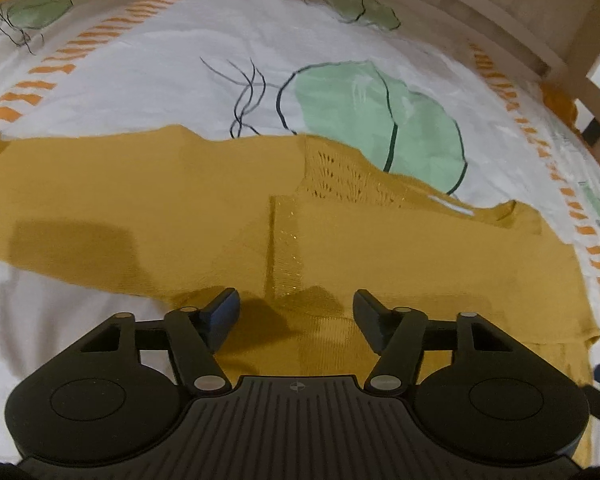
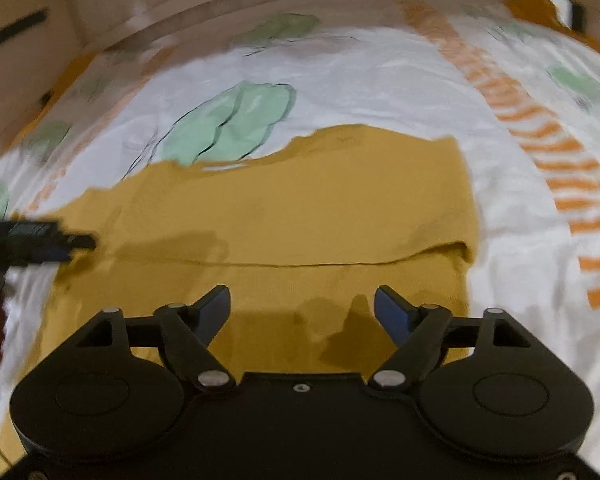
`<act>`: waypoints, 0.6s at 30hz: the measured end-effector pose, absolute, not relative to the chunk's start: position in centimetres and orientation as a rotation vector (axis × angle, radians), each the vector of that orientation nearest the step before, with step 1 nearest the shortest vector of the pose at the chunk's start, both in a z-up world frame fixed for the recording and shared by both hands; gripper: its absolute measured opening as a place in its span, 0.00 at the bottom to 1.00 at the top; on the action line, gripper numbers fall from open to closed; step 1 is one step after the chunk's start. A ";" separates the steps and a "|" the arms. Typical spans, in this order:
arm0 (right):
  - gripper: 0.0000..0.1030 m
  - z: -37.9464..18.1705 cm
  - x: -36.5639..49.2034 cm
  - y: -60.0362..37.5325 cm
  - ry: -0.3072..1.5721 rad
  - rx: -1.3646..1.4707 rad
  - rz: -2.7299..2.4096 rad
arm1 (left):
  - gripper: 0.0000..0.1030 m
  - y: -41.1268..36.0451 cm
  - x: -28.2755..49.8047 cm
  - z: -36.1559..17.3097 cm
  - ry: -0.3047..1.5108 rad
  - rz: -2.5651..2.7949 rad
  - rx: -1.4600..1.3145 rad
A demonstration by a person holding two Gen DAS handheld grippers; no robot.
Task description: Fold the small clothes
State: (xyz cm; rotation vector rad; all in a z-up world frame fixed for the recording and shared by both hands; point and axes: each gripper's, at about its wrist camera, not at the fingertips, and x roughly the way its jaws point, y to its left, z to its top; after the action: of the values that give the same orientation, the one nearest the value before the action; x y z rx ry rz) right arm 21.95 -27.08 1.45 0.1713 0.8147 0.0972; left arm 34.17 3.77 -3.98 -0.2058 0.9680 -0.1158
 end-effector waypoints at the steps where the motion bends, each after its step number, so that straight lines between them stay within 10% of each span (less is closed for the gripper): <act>1: 0.83 1.6 21.7 -26.7 0.802 0.138 0.104 | 0.59 3.7 34.4 -4.3 0.975 -0.112 -0.215; 9: 0.83 0.8 21.6 -25.5 0.838 0.120 0.186 | 0.09 3.7 34.6 -4.3 0.889 -0.088 -0.218; 18: 0.83 0.2 21.5 -25.2 0.855 0.113 0.185 | 0.08 5.2 35.2 -4.6 0.903 -0.024 -0.205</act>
State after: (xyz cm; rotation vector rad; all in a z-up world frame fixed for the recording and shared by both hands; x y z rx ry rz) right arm 21.46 -25.22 0.24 0.1127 0.8555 0.1853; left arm 35.17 5.24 -4.56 -0.2047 0.9034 -0.0237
